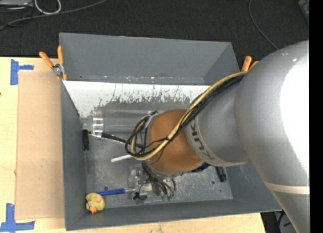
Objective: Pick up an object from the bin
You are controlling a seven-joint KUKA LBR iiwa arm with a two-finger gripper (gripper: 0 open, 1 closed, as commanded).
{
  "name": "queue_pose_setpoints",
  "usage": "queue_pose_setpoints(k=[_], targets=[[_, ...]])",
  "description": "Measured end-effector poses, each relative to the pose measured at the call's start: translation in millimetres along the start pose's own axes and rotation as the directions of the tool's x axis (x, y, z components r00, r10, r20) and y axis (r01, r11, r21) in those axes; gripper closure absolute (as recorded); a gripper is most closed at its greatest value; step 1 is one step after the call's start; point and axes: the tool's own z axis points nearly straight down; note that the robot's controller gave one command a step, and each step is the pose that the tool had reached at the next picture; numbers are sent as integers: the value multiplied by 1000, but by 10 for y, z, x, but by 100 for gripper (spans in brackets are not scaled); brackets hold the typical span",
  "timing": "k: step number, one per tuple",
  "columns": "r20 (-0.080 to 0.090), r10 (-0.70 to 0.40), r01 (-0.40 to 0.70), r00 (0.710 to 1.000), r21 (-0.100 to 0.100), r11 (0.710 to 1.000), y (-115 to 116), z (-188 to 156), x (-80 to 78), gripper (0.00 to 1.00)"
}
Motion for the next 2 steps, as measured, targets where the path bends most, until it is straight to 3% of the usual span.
queue_pose_setpoints(k=[1,2], targets=[[-7,2,-2,1000,1,1000,-5,-140,21,100],[0,3,-3,1000,0,1000,0,-388,-1,100]])
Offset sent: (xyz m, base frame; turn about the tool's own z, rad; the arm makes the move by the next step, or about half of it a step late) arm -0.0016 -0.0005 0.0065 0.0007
